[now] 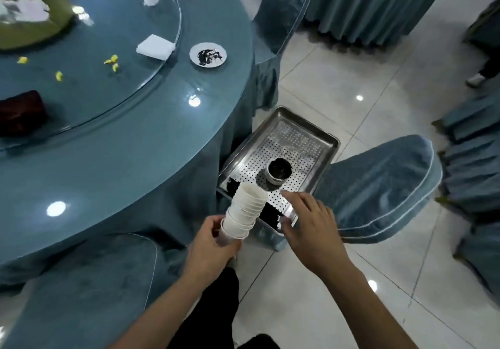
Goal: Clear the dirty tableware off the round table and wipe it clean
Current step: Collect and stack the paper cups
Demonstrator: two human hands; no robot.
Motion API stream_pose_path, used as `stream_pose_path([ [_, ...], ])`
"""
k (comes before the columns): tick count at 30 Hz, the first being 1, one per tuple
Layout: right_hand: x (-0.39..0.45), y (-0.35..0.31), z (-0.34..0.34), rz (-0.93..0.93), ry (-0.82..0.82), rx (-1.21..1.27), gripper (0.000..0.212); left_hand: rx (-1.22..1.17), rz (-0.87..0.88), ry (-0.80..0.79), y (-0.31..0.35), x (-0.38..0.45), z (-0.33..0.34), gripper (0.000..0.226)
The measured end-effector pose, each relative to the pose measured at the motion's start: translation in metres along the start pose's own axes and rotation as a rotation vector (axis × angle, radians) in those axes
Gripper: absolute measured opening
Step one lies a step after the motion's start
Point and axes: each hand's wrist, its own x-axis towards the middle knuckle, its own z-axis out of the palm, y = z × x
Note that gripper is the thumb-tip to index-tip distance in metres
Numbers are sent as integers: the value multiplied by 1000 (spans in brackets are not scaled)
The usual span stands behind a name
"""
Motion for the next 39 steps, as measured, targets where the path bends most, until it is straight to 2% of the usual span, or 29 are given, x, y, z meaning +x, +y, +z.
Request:
stream_pose_path([
  [4, 70, 7, 7, -58, -53, 73, 54, 30, -35, -11, 14, 65, 21, 65],
  [10, 155, 37, 49, -70, -217, 106, 60, 83, -77, 5, 18, 148, 54, 57],
  [17, 266, 84, 129, -85, -360, 88, 57, 318, -146, 166, -22, 263, 100, 61],
  [26, 398, 145, 232, -27, -434, 43, 49, 592, -195, 112, -78, 413, 159, 61],
  [33, 426, 164, 261, -6, -483, 64, 51, 679, -148, 111, -101, 447, 171, 68],
  [39, 425, 162, 249, -39, -462, 63, 57, 686, -101, 60, -80, 435, 152, 67],
])
